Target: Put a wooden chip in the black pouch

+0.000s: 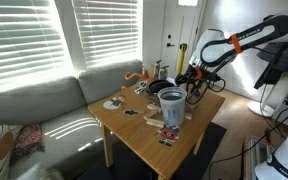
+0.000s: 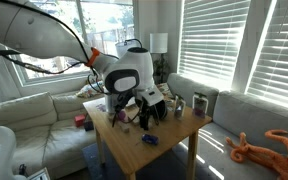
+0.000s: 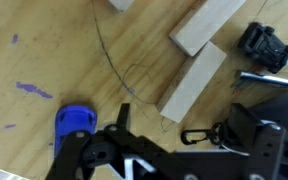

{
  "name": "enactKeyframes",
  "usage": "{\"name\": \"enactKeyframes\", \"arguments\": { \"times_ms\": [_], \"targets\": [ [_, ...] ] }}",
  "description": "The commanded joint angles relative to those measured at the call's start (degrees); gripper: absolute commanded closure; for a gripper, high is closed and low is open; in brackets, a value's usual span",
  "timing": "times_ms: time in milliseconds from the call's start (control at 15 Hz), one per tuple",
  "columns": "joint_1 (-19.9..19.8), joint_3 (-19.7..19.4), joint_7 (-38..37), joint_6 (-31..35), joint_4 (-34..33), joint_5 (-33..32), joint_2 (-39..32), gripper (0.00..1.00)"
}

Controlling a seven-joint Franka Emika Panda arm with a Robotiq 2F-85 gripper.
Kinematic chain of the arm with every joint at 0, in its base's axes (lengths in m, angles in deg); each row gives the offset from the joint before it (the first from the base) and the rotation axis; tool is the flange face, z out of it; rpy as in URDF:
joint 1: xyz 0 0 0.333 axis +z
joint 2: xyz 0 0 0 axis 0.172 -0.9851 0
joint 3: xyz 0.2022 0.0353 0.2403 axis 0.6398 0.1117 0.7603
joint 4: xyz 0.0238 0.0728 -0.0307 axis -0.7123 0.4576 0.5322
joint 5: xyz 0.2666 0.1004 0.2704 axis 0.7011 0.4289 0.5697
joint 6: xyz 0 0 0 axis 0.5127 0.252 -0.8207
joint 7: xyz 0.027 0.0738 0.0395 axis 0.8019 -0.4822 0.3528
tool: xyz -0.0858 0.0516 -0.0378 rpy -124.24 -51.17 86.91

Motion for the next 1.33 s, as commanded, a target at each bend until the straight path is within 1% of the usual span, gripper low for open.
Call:
{"name": "enactKeyframes", "arguments": {
  "times_ms": [0,333,400,467,533,600,667,733,933,1067,1133,1200,1267],
  "targets": [
    [1.7,-1.6,5.1,-1.7,-3.4,5.5,-2.7,0.00],
    [1.3,-1.7,4.8,-4.0,-5.5,5.2,-5.3,0.00],
    [1.3,-1.7,4.5,-4.5,-5.7,5.1,-5.7,0.05],
    [1.3,-1.7,4.4,-5.0,-5.9,4.8,-6.0,0.23],
    [1.4,-1.8,4.5,-5.4,-6.1,5.0,-6.4,0.30],
    [1.5,-1.8,4.9,-5.6,-6.1,5.2,-6.6,0.32],
    [1.6,-1.9,5.1,-5.8,-6.2,5.4,-6.7,0.38],
    [1.6,-1.9,5.0,-6.1,-6.3,5.2,-6.7,0.47],
    [1.4,-1.6,3.0,-7.7,-6.0,2.8,-5.5,0.68],
    [1.1,-1.3,1.4,-10.8,-5.9,-1.1,-3.9,0.82],
    [0.9,-1.3,1.1,-13.2,-6.0,-3.4,-3.1,0.88],
    [0.6,-1.2,0.9,-16.6,-6.3,-7.0,-1.6,0.93],
    [0.3,-1.0,0.4,-19.9,-6.2,-11.2,-0.2,0.92]
  ]
}}
